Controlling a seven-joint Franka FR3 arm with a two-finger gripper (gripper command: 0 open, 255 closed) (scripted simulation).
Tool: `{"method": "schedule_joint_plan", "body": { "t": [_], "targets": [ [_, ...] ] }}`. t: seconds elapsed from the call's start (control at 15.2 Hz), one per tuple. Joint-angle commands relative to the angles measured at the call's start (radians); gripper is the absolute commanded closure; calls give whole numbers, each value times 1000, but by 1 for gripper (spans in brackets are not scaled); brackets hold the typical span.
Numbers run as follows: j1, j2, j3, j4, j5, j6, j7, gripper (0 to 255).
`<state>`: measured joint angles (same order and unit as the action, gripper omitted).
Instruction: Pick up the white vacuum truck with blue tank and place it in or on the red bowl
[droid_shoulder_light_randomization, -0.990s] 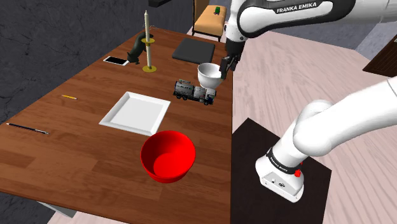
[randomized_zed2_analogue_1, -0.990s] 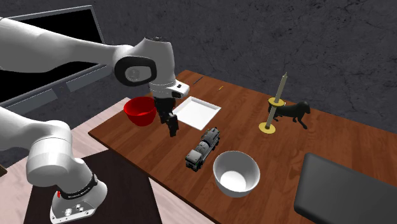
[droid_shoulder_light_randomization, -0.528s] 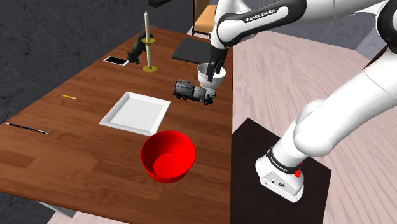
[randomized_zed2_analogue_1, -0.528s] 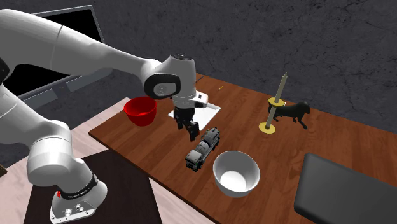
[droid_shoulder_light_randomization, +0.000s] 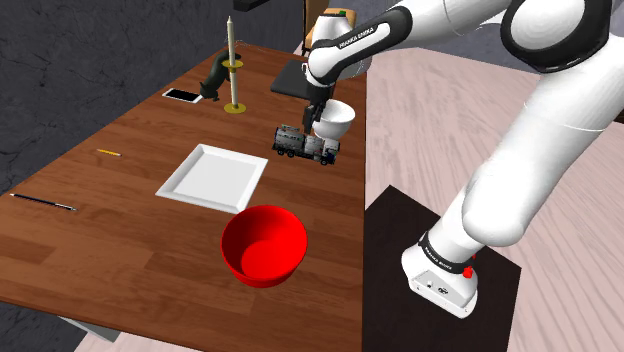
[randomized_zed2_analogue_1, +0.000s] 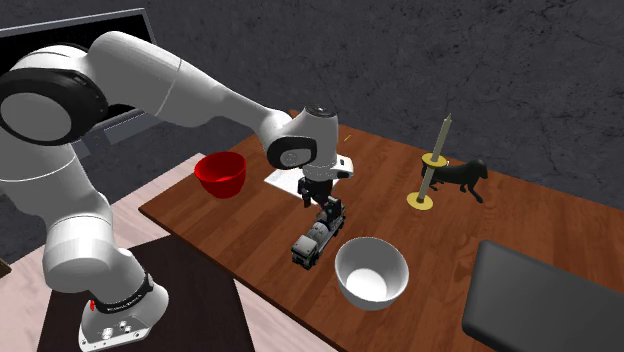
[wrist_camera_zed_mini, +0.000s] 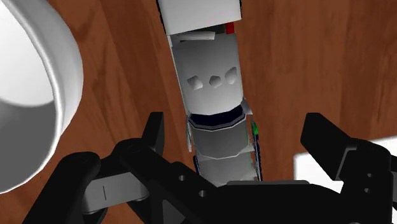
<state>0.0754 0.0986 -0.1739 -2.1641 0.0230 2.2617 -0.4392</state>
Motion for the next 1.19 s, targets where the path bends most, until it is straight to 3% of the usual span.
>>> {"method": "schedule_joint_plan", "body": {
  "t": [0.0, 0.46, 0.99, 1.06, 1.12],
  "targets": [
    [-4, 61, 4, 42, 25, 21, -39, 0],
    [-8, 126, 10, 14, 43, 113, -51, 0],
    [-8, 126, 10, 14, 42, 113, -51, 0],
    [-8, 126, 10, 14, 42, 113, -51, 255],
    [-8, 126, 10, 14, 42, 113, -51, 255]
  ]
}}
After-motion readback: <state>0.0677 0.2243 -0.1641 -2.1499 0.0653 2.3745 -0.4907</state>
